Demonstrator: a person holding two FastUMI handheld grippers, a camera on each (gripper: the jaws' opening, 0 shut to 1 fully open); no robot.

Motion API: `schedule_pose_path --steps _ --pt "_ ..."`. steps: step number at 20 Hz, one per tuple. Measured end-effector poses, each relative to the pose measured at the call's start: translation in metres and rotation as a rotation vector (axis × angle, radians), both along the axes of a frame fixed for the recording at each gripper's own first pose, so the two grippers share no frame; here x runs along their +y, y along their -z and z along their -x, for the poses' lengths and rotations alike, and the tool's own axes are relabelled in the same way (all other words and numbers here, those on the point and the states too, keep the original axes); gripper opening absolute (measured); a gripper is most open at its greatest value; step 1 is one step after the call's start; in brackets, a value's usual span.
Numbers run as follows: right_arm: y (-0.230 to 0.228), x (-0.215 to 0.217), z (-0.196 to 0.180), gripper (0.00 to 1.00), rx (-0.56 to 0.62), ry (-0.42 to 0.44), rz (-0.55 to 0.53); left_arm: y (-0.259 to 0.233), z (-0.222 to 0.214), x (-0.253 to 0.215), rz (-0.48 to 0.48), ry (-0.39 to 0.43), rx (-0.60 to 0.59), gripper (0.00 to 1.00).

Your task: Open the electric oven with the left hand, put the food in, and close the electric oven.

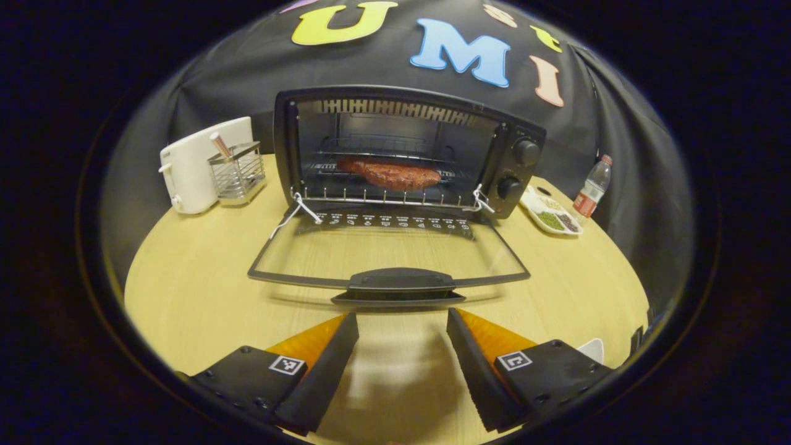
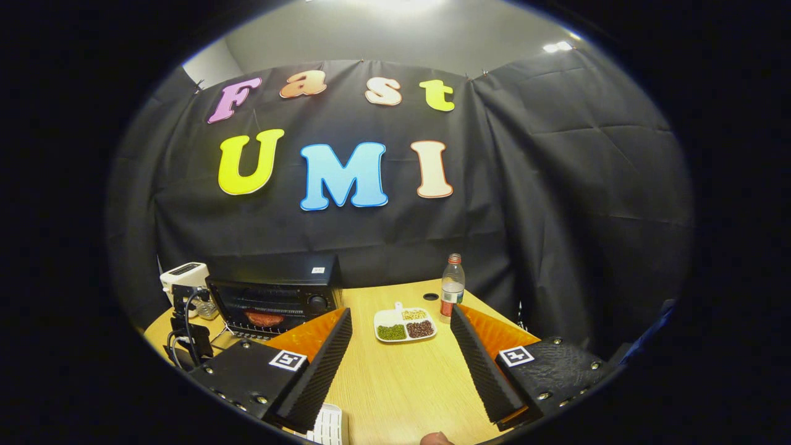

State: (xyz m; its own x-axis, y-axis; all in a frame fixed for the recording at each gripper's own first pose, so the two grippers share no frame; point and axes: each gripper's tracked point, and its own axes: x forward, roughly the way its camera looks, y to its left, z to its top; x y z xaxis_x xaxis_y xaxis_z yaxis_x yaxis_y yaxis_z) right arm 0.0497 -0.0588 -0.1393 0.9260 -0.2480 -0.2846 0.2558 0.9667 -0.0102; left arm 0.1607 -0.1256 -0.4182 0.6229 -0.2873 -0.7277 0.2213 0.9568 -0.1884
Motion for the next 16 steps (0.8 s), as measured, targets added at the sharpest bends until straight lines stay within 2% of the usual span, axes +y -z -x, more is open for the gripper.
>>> schedule_pose_path --steps 1,2,7,12,13,14,16 --pt "0.001 -0.001 0.000 0.97 0.004 0.001 0.001 0.005 -0.001 -0.001 -0.012 0.004 0.006 1.00" --pt "0.002 -0.002 -0.001 0.97 0.006 0.002 0.001 0.005 -0.003 -0.001 -0.027 0.006 -0.010 0.97" --pt "0.002 -0.001 -0.003 0.97 0.012 -0.005 -0.005 0.007 -0.008 -0.004 -0.066 0.006 -0.035 1.00" --pt "-0.005 0.013 -0.009 0.97 -0.009 -0.058 0.002 -0.003 -0.008 -0.003 -0.079 -0.012 -0.054 1.00" --pt "-0.005 0.016 -0.008 0.97 -0.012 -0.069 0.001 -0.008 -0.009 -0.003 -0.077 -0.014 -0.067 0.90" --pt "-0.004 0.019 -0.009 0.97 -0.012 -0.079 -0.002 -0.013 -0.007 -0.002 -0.074 -0.018 -0.077 1.00" --pt "-0.002 0.025 -0.010 0.97 -0.011 -0.096 -0.015 -0.021 -0.007 -0.001 -0.068 -0.025 -0.089 0.97"
